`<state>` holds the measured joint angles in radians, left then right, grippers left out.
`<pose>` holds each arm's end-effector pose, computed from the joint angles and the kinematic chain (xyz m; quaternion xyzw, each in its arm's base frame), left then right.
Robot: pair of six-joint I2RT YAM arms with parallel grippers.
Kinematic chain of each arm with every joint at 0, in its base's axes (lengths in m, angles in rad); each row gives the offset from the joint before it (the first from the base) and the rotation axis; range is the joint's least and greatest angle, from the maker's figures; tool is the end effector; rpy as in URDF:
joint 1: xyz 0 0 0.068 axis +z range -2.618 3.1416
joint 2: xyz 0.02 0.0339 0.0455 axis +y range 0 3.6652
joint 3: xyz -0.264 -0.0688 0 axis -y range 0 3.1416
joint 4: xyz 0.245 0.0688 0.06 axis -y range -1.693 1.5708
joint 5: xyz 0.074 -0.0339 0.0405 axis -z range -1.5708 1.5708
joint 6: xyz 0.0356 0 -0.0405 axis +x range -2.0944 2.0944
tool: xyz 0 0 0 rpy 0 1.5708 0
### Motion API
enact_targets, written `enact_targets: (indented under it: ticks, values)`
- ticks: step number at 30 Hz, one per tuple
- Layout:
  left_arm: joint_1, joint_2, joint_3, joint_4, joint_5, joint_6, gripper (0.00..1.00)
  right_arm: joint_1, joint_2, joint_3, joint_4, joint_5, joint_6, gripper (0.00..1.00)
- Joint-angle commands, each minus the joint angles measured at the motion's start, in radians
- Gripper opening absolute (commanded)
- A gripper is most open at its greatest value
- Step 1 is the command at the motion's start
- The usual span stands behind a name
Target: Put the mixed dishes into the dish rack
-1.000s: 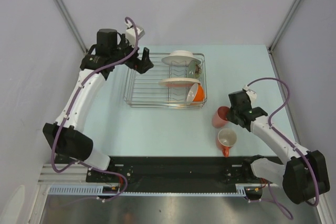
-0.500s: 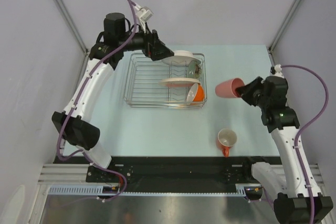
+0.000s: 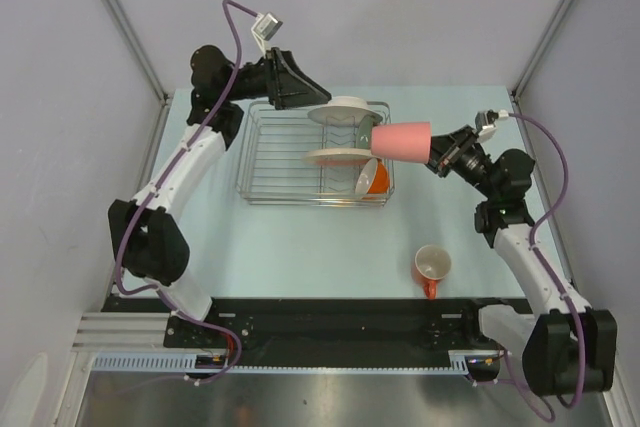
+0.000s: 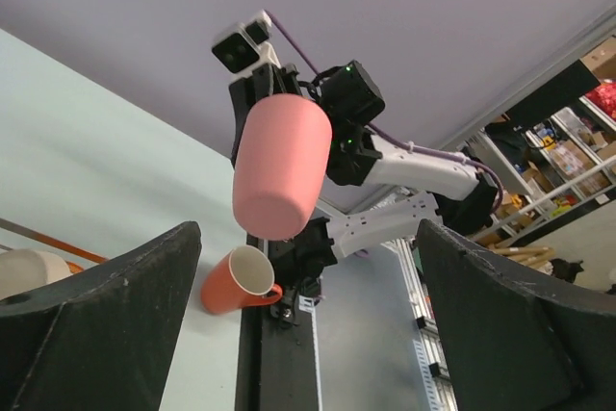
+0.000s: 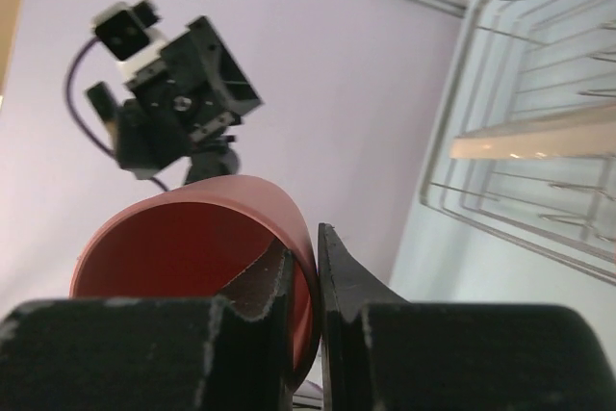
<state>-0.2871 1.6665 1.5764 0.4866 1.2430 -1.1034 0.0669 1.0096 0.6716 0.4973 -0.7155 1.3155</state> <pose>0.3486 -0.1381 0.4470 0.2662 0.6058 -0.6813 0.3131 0.2280 0.0387 0.3284 0.1389 0.6487 0.6295 0.4045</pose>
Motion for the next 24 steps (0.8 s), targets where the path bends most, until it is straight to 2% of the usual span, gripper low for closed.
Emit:
enact_targets:
  ticks: [1,4,8,11,24]
  values:
    - [-0.050,-0.053,-0.050,0.041,0.007,-0.026,1.00,0.053,0.101,0.029,0.400,-0.053,0.198,0.00]
    - [-0.084,-0.063,-0.067,-0.057,-0.019,0.089,1.00,0.100,0.164,0.065,0.435,-0.042,0.194,0.00]
    - [-0.125,-0.062,-0.053,-0.094,-0.043,0.129,1.00,0.137,0.218,0.089,0.452,-0.010,0.185,0.00]
    - [-0.164,-0.057,-0.023,-0.239,-0.060,0.236,1.00,0.154,0.250,0.095,0.489,0.011,0.205,0.00]
    - [-0.204,-0.054,0.022,-0.364,-0.082,0.385,1.00,0.237,0.376,0.138,0.573,0.079,0.231,0.00]
